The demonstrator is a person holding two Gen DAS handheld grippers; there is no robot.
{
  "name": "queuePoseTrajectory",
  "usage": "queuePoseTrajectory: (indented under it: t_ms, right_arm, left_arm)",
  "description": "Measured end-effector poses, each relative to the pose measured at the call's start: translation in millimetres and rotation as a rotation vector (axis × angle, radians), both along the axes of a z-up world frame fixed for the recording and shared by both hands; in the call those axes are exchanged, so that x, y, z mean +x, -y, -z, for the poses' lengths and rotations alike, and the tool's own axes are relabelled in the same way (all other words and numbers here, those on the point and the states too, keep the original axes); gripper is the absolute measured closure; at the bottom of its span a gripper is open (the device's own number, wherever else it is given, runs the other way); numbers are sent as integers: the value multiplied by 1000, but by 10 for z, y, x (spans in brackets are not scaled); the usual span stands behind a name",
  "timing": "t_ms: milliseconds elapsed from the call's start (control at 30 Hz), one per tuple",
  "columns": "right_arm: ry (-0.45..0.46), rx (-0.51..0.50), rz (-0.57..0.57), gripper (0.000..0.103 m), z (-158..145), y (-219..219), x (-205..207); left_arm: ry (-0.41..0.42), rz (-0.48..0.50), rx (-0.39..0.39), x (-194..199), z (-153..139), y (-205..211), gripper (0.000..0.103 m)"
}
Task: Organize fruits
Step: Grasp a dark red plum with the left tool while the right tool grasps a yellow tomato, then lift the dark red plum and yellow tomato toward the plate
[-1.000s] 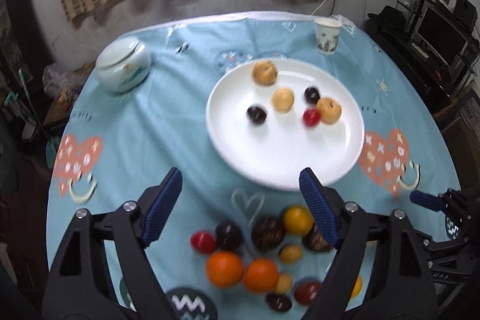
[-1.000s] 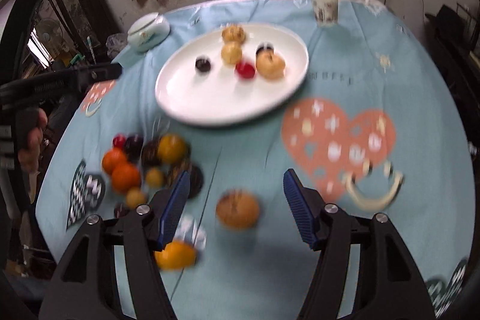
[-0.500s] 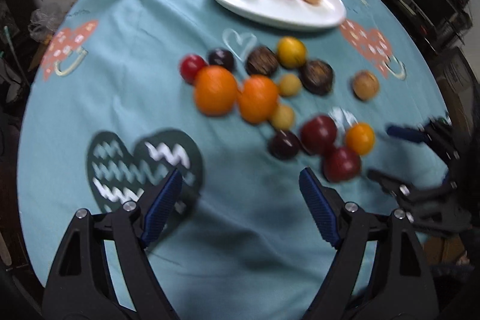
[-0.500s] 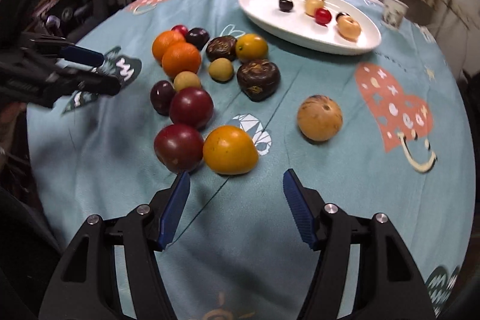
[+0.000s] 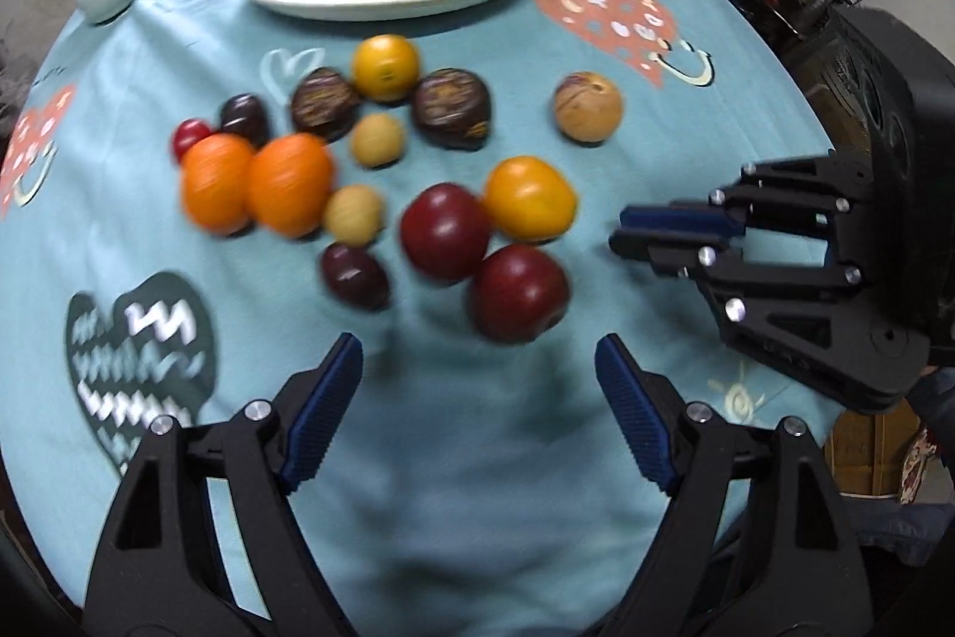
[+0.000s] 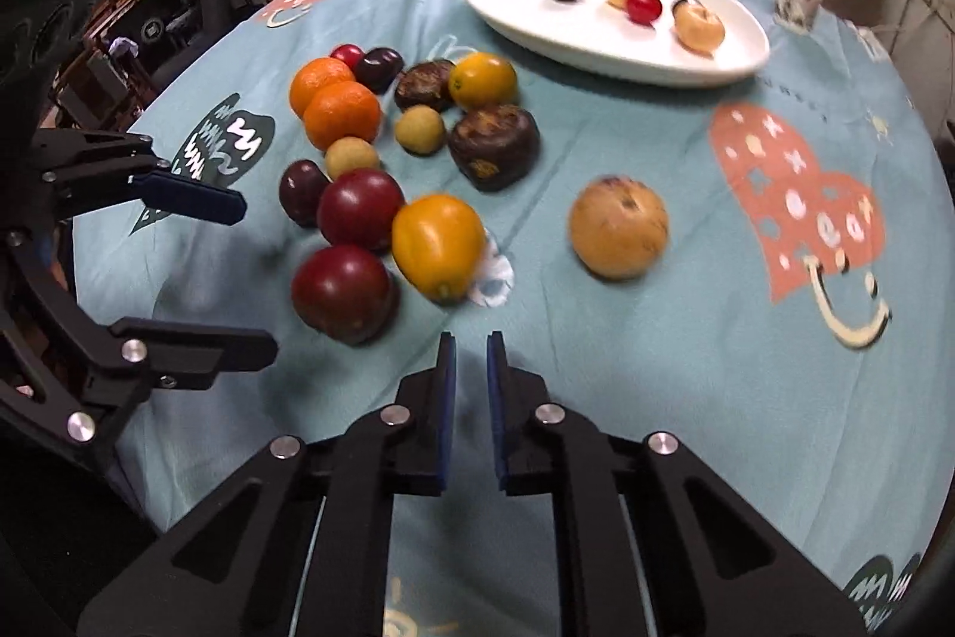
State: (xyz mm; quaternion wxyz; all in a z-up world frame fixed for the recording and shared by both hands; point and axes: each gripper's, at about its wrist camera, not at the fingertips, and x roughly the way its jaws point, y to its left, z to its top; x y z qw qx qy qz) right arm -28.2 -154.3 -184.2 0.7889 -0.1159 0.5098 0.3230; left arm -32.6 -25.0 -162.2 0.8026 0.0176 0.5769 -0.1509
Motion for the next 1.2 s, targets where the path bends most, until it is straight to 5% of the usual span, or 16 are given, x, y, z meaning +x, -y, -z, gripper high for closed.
queuePoseTrajectory:
  t_ms: [167, 300, 367, 400, 433, 500, 667, 700, 800, 833, 1200]
  right_arm:
    - [-3, 8, 35, 92, -19, 132, 28]
    - [8, 2, 0, 92, -57, 161, 17]
    - [15, 23, -34, 89, -98, 135, 17]
    - [23, 28, -43, 80, -114, 134, 28]
    - [37, 27, -45, 44, -132, 97, 42]
    - [83, 35, -21, 17, -160, 26, 62]
    - [117, 45, -41, 17, -132, -190, 206]
    - [119, 33, -50, 22, -107, -245, 227]
    - [91, -14, -86, 61, -7, -381, 281]
    - [89, -12, -90, 64, -3, -394, 281]
    - [78, 99, 68, 65, -263, -55, 109]
  left_arm:
    - [-42, -66, -38, 201, 141, 109, 23]
    - [-83, -108, -79, 298, 239, 144, 64]
    - [-61, -116, -49, 262, 204, 145, 64]
    - [-47, -110, -33, 230, 172, 132, 64]
    - [-38, -115, -30, 194, 135, 88, 64]
    - [-16, -151, -28, 114, 36, -47, 64]
    - [10, -255, -19, -19, -103, -363, 64]
    - [11, -272, -18, -47, -120, -414, 64]
    - [15, -289, -21, -96, -149, -503, 64]
    - [17, -290, -22, -104, -157, -510, 64]
    - [111, -178, 14, 2, -453, -336, 63]
